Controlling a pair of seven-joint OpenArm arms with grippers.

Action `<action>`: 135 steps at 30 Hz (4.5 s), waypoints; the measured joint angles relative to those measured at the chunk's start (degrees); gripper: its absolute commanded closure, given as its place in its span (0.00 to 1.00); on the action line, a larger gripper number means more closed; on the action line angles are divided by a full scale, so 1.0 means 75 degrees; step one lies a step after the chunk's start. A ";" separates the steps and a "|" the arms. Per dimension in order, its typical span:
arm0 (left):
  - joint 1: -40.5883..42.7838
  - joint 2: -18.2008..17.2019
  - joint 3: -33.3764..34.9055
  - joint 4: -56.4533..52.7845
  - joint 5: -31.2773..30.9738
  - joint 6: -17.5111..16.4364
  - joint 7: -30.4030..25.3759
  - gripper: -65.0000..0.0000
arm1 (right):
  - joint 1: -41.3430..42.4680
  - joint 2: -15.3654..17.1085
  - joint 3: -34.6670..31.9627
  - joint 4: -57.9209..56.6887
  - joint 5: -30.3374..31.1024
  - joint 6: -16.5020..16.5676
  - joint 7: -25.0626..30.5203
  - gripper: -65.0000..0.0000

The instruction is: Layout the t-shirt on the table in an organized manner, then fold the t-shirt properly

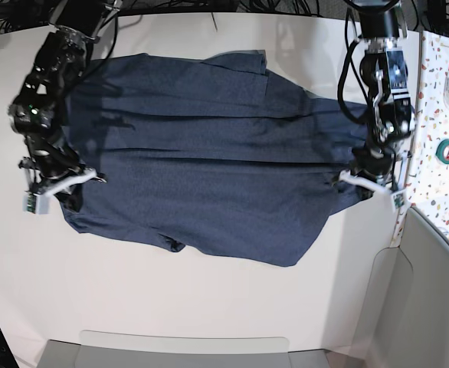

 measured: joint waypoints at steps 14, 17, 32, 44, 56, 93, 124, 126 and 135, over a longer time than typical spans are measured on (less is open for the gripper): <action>-0.2040 0.0187 -0.0020 -0.3025 0.0017 -0.0589 0.0370 1.00 | 0.0006 -0.0157 -0.0210 -0.1690 0.0003 -0.0003 -0.0026 1.00; -0.1993 0.0187 -0.0020 -0.3040 0.0015 -0.0589 0.0373 1.00 | -0.0128 -0.0064 -0.0210 -0.1696 -0.0009 0.0003 -0.0035 1.00; -0.1839 0.0140 -0.0020 -0.3383 -0.0073 -0.1105 0.0125 1.00 | -0.0163 -0.0012 -0.0210 -0.2183 -0.0006 0.0020 -0.0006 1.00; -0.1900 0.0000 -0.1851 -0.4310 -0.0268 -0.0574 -0.1058 1.00 | -0.0723 0.0341 -0.0219 -0.2159 0.0140 0.0117 0.0772 1.00; -0.1160 0.0108 -0.2171 -0.3153 -0.0079 -0.0358 -0.1003 1.00 | -0.0892 0.0364 -0.0213 -0.1871 0.0099 0.0108 0.0676 1.00; -0.4130 0.0358 -0.0863 -0.6758 0.0017 -0.0801 -0.1629 1.00 | -0.0364 0.0137 -0.1317 -0.2372 0.0044 0.0000 0.0796 1.00; -0.2186 0.1148 -0.0994 -0.1329 0.0073 -0.1926 0.1346 1.00 | -0.0286 0.0050 -0.1271 -0.2678 0.0160 0.0050 0.1064 1.00; -0.2331 0.1154 -0.1192 -0.1518 0.0047 -0.1932 0.1049 1.00 | -0.0306 0.0050 -0.1271 -0.2675 0.0163 0.0050 0.1090 1.00; -0.3392 0.0962 -0.1408 -0.4331 0.0085 -0.1877 0.0315 0.78 | -0.0350 0.0032 -0.1271 -0.2664 0.0189 0.0052 0.1139 1.00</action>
